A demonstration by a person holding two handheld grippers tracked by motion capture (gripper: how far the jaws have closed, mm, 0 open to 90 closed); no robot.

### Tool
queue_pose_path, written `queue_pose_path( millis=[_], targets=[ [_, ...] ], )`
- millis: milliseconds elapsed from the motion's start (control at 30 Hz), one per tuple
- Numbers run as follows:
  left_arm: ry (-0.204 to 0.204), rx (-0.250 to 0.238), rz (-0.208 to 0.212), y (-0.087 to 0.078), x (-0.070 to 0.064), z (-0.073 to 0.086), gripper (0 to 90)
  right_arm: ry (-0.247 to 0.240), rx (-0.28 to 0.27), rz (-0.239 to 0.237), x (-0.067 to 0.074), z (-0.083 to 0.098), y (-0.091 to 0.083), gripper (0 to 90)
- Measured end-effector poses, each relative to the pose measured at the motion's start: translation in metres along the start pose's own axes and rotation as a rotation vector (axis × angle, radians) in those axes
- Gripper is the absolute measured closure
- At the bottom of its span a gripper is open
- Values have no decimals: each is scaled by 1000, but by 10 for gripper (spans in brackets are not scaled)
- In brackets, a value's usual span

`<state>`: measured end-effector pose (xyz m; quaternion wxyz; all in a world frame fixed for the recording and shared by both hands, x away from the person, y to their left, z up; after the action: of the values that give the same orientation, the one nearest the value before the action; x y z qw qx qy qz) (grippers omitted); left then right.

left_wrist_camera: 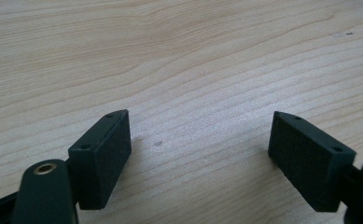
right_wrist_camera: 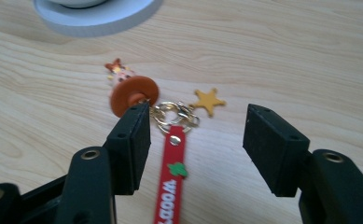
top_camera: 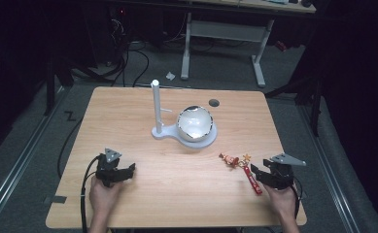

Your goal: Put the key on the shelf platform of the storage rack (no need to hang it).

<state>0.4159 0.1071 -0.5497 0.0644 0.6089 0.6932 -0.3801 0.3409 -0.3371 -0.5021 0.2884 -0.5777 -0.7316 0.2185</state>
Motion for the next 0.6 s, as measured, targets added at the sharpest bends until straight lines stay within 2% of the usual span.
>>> queue_pose_path(
  millis=[133,200,433,467,600],
  targets=[
    [0,2,3,0,0,0,217,-35,18,-29,12,-3,8,391],
    [-1,0,-1,0,0,0,217,-33,32,-29,16,-3,11,381],
    [-8,4,-2,0,0,0,217,-50,49,-73,32,-9,24,350],
    [0,2,3,0,0,0,217,-58,50,-75,34,-9,26,348],
    [-7,5,-1,0,0,0,213,-77,74,-56,42,-12,36,315]
  ],
)
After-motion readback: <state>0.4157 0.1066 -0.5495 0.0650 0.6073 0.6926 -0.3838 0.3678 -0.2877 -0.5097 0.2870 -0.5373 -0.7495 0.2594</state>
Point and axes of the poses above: each handheld gripper's, and its own axes: y roughly forward along the jaws, z roughly out of its underside, x roughly to its left, the point moved 3 cm from there along y, roughly forward along the jaws, and after that the axes turned 12 degrees about y, right-handed, at the moved point
